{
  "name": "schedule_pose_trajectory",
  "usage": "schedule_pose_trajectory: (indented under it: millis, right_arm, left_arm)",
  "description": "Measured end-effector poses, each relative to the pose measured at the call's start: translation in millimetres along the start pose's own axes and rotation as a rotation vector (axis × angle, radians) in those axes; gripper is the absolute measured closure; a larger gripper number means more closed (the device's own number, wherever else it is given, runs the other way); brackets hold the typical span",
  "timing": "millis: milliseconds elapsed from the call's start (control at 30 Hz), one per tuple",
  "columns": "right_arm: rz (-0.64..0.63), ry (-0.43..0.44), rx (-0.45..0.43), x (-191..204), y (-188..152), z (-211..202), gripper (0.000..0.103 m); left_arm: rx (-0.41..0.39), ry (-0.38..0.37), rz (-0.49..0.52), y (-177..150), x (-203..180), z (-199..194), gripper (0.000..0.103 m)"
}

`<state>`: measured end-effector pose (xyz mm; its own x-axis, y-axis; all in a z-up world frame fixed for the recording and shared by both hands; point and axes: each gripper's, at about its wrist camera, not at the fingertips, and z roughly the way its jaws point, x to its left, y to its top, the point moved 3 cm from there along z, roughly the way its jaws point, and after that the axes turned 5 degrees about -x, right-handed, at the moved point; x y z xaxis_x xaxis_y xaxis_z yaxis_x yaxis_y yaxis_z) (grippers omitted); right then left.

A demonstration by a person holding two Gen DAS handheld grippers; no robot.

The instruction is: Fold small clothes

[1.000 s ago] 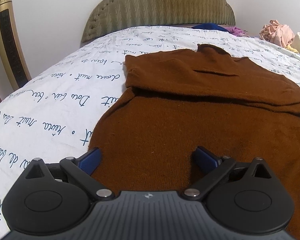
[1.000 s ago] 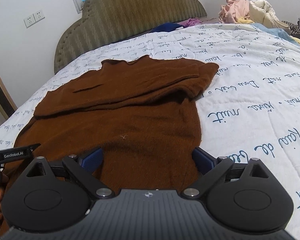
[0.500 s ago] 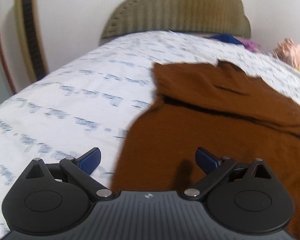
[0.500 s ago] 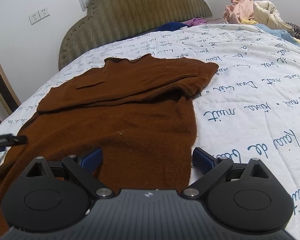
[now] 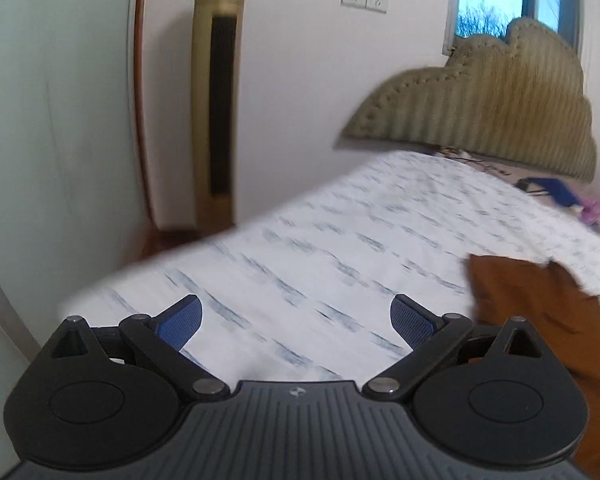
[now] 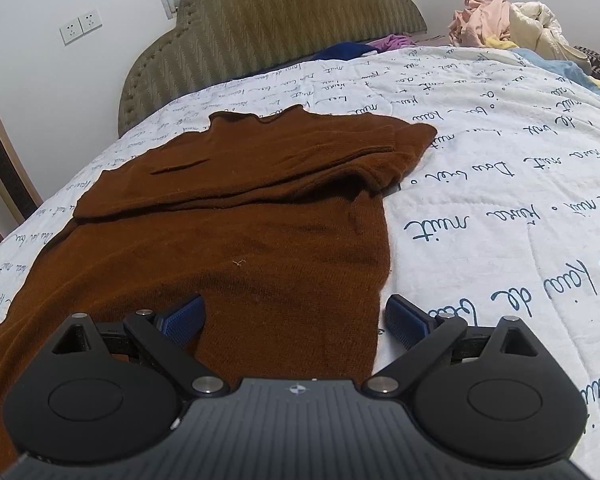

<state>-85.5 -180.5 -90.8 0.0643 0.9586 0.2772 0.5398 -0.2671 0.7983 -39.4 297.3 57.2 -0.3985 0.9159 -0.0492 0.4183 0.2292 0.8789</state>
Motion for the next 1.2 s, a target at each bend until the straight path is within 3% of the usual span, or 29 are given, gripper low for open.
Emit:
schedule_pose_trajectory:
  millis: [100, 233, 367, 633, 933, 1133, 1200]
  right_arm:
    - [-0.004, -0.002, -0.002, -0.1, -0.8, 0.1, 0.008]
    - [-0.007, -0.004, 0.000, 0.2, -0.8, -0.7, 0.008]
    - [-0.015, -0.004, 0.013, 0.0, -0.1, -2.2, 0.008]
    - [-0.026, 0.024, 0.019, -0.2, 0.9, -10.9, 0.008]
    - [-0.015, 0.150, -0.026, -24.9, 29.3, -53.4, 0.008]
    - [0.082, 0.326, -0.014, -59.8, 50.6, -85.4, 0.007]
    - [0.104, 0.304, 0.027, -71.7, 49.2, -82.2, 0.007]
  left_arm:
    - [0.021, -0.055, 0.115, -5.5, -15.1, 1.9, 0.002]
    - [0.166, -0.253, 0.200, -43.5, -59.1, 18.0, 0.002]
    - [0.252, -0.319, 0.228, -77.0, -86.7, 32.9, 0.002]
    - [0.305, -0.342, 0.270, -101.9, -104.8, 39.4, 0.002]
    - [0.293, -0.324, 0.327, -108.5, -114.9, 38.4, 0.002]
    - [0.290, -0.331, 0.337, -109.4, -117.1, 40.2, 0.002]
    - [0.293, -0.345, 0.341, -110.4, -117.9, 40.8, 0.002]
